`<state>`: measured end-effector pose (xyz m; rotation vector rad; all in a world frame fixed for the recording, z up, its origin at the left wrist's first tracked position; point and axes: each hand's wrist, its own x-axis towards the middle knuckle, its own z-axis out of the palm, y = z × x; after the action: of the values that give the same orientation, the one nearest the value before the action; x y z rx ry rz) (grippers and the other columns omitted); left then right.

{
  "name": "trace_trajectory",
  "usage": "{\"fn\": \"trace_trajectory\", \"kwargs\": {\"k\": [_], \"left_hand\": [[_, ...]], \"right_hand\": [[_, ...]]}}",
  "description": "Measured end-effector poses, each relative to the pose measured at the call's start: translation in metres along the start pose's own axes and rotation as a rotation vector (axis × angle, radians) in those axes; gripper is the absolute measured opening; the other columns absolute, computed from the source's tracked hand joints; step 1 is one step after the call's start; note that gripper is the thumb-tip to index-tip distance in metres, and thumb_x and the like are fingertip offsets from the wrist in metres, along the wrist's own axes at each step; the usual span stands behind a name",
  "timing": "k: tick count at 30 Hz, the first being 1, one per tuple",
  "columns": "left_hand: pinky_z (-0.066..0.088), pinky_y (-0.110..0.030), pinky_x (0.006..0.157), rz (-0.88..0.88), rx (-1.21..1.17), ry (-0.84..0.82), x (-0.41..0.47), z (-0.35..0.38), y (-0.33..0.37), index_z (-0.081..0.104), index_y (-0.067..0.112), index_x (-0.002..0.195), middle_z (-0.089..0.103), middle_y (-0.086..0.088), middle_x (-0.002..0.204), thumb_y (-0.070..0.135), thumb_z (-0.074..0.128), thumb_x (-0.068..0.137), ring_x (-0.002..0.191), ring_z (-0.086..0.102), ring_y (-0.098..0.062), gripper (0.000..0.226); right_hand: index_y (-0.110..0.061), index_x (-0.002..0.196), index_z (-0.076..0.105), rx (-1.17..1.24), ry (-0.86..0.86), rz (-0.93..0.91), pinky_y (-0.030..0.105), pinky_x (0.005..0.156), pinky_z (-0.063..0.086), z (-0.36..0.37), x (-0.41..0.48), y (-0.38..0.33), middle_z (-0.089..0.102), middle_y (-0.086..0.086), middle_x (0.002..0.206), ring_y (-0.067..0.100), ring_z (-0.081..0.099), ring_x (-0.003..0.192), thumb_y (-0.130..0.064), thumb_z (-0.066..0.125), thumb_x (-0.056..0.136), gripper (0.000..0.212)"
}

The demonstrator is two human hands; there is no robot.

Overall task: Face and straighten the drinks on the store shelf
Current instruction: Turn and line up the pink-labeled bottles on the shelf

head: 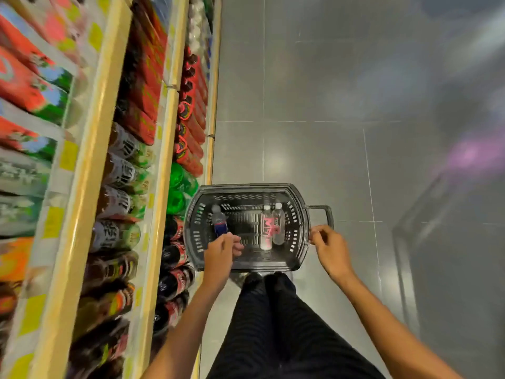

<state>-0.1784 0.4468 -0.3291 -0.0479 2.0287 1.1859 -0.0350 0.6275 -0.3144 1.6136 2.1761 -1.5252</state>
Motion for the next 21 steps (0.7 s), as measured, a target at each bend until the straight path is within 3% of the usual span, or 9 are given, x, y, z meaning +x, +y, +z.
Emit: {"fn": "trace_trajectory", "kwargs": {"k": [2, 7, 12, 18, 21], "left_hand": [[0.050, -0.037, 0.071, 0.016, -0.025, 0.059, -0.040, -0.017, 0.005, 0.065, 0.010, 0.083, 0.067, -0.012, 0.075, 0.013, 0.039, 0.103, 0.069, 0.062, -0.025, 0.033], [0.048, -0.020, 0.055, -0.021, -0.145, 0.249, -0.118, -0.033, -0.002, 0.065, 0.010, 0.082, 0.067, -0.006, 0.069, 0.013, 0.040, 0.102, 0.058, 0.061, -0.012, 0.033], [0.048, -0.025, 0.057, -0.019, -0.259, 0.494, -0.167, -0.022, -0.025, 0.066, 0.010, 0.081, 0.070, -0.007, 0.071, 0.014, 0.041, 0.102, 0.060, 0.063, -0.017, 0.033], [0.048, -0.028, 0.061, -0.091, -0.485, 0.727, -0.221, 0.007, -0.052, 0.066, 0.011, 0.081, 0.069, -0.009, 0.073, 0.011, 0.044, 0.100, 0.063, 0.062, -0.020, 0.028], [0.047, -0.023, 0.059, -0.142, -0.575, 0.845, -0.256, 0.017, -0.071, 0.066, 0.010, 0.080, 0.068, -0.010, 0.074, 0.010, 0.043, 0.100, 0.063, 0.060, -0.019, 0.030]], "right_hand": [[-0.008, 0.088, 0.064, 0.012, -0.034, -0.038, 0.041, 0.079, 0.051, -0.011, -0.024, -0.012, 0.068, 0.014, 0.085, 0.031, 0.065, 0.083, -0.010, 0.047, 0.097, 0.019], [-0.017, 0.081, 0.064, -0.021, -0.115, -0.166, 0.039, 0.077, 0.052, -0.029, -0.063, -0.027, 0.068, 0.006, 0.079, 0.027, 0.066, 0.079, -0.006, 0.049, 0.095, 0.023], [-0.014, 0.082, 0.065, -0.150, -0.335, -0.271, 0.043, 0.081, 0.054, -0.035, -0.076, -0.033, 0.070, 0.009, 0.080, 0.027, 0.067, 0.080, -0.005, 0.049, 0.094, 0.022], [-0.008, 0.080, 0.066, -0.389, -0.575, -0.471, 0.024, 0.067, 0.047, -0.031, -0.078, -0.046, 0.070, 0.007, 0.074, 0.021, 0.065, 0.072, -0.008, 0.050, 0.094, 0.021], [-0.004, 0.076, 0.067, -0.470, -0.704, -0.568, 0.018, 0.060, 0.042, -0.014, -0.089, -0.052, 0.067, 0.007, 0.068, 0.020, 0.062, 0.063, -0.004, 0.051, 0.093, 0.023]]}}
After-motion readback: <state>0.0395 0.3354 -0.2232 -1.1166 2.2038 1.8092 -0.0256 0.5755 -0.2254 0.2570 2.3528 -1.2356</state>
